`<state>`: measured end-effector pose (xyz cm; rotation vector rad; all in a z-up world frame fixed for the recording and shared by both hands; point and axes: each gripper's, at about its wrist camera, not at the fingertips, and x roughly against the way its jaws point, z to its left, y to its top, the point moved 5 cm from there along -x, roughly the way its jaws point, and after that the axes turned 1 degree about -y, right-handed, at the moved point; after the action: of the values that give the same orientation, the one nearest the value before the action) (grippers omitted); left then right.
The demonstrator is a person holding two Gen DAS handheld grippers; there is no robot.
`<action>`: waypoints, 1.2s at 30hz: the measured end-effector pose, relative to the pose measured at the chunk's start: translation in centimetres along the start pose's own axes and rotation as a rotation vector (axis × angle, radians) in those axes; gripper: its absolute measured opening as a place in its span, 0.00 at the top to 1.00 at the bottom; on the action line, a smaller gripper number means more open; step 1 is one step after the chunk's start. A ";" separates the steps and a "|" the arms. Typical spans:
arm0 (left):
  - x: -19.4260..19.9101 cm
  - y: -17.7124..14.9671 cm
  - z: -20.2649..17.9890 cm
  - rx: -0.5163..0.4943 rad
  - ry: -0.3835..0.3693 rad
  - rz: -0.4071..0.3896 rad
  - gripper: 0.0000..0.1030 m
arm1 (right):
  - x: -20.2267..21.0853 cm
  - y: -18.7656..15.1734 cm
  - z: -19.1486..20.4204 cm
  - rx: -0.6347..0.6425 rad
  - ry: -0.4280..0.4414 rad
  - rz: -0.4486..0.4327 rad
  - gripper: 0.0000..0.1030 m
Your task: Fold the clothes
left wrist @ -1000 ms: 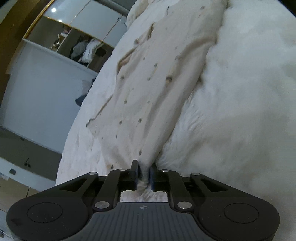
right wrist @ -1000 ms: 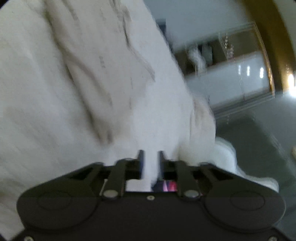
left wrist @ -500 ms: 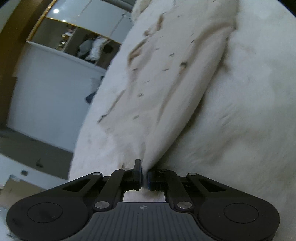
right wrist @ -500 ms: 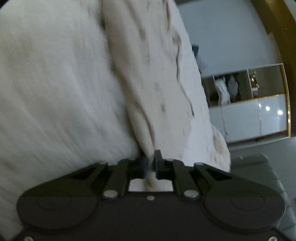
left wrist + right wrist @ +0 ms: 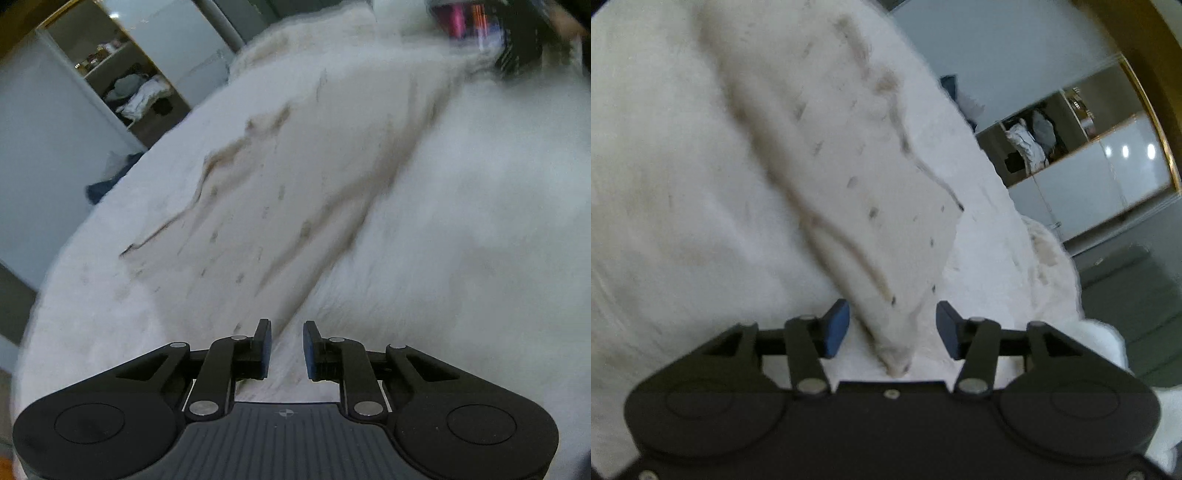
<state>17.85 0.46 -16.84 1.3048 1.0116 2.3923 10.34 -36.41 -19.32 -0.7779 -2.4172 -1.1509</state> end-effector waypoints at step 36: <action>-28.0 24.3 3.1 0.425 -0.154 0.231 0.56 | -11.5 3.9 -12.3 -1.201 0.459 -0.022 0.34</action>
<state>39.27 -29.89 -17.57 1.8079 1.4458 2.2611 22.70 -47.87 -15.54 -0.6346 -1.1978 -2.4607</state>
